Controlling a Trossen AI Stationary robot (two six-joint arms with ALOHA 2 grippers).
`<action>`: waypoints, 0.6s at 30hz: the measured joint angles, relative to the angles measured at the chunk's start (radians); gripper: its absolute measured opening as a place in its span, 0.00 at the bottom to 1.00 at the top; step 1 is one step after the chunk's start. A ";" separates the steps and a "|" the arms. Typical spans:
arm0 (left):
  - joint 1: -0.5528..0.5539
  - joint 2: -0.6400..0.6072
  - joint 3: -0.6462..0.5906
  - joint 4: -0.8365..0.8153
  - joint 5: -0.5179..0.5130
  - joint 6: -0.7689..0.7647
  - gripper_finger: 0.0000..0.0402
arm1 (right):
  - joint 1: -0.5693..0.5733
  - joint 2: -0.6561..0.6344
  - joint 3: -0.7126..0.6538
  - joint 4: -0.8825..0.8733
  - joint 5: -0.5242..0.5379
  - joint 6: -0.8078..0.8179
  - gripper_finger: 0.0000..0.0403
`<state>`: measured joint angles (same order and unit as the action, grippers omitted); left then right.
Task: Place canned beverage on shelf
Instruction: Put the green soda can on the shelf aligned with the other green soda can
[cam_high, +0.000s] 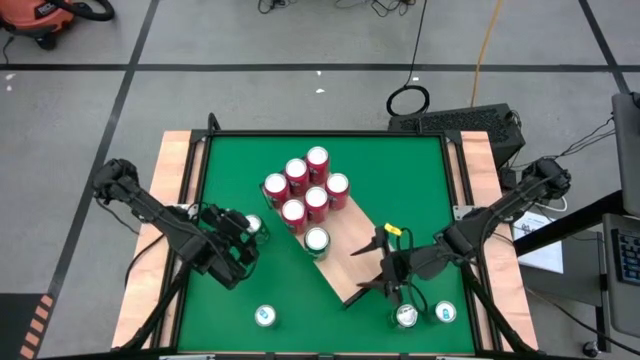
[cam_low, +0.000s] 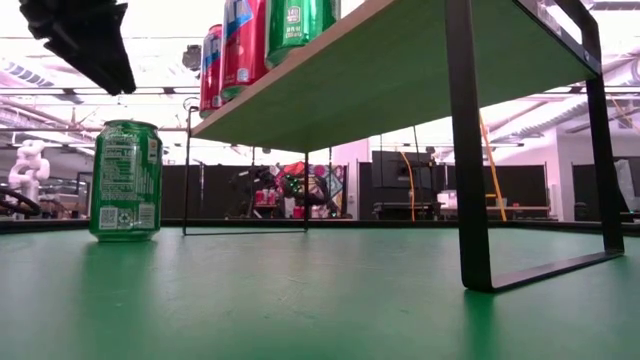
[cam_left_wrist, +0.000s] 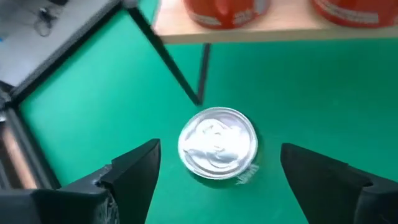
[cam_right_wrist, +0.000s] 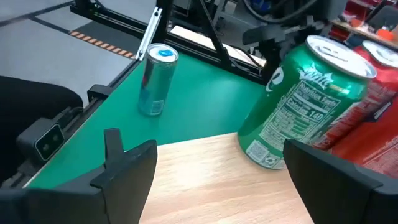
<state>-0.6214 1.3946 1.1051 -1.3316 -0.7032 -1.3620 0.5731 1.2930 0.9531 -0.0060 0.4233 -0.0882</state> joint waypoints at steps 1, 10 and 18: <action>0.008 -0.001 0.000 0.020 0.013 0.032 0.82 | 0.004 0.000 0.000 0.001 0.009 -0.008 0.84; 0.089 -0.007 0.019 0.094 0.103 0.171 0.83 | 0.008 0.000 0.000 -0.005 0.052 0.004 0.84; 0.089 -0.013 0.031 0.073 0.132 0.189 0.83 | 0.010 0.000 0.000 0.001 0.052 0.020 0.84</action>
<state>-0.5320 1.3816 1.1358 -1.2584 -0.5713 -1.1730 0.5831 1.2926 0.9531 -0.0048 0.4753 -0.0685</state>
